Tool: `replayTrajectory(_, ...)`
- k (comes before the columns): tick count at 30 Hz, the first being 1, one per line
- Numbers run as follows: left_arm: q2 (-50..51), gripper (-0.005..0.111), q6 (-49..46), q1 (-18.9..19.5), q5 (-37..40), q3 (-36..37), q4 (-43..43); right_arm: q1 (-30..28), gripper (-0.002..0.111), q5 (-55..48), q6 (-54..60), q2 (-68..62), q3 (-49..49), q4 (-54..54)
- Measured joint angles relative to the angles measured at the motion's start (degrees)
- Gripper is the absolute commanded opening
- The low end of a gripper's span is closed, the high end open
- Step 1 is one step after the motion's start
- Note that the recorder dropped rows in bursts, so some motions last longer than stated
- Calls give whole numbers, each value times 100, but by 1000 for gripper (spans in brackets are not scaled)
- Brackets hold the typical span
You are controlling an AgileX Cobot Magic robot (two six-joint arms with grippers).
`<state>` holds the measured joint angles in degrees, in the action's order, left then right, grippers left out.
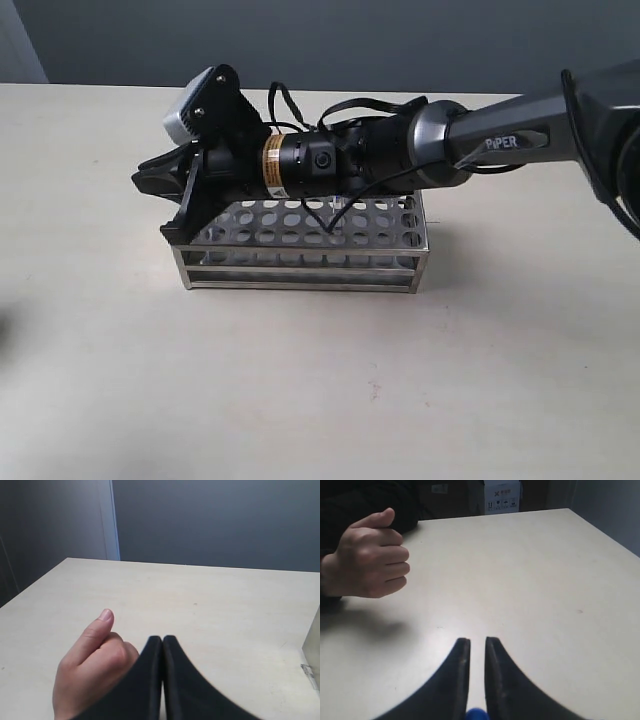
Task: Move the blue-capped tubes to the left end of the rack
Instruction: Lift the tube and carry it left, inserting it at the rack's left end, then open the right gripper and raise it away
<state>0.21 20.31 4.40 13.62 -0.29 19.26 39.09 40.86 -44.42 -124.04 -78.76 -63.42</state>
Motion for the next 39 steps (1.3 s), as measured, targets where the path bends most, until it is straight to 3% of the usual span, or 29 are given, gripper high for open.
replayTrajectory(9, 0, 0, 0, 0, 0, 0, 0, 14, 2, -76, -11, -23, -10, -82)
replayTrajectory(17, 0, 0, 0, 0, 0, 0, 0, 14, 47, -54, -33, -34, -10, -210)
replayTrajectory(28, 0, 0, 0, 0, 0, 0, 0, 41, 47, -379, -69, 277, -10, -373)
replayTrajectory(35, 0, 0, 0, 0, 0, 0, 0, -48, 47, -1275, -1062, 1176, 74, -2148)
replayTrajectory(39, 0, 0, 0, 0, 0, 0, 0, -604, 47, -1275, -1473, 1746, 569, -2389)
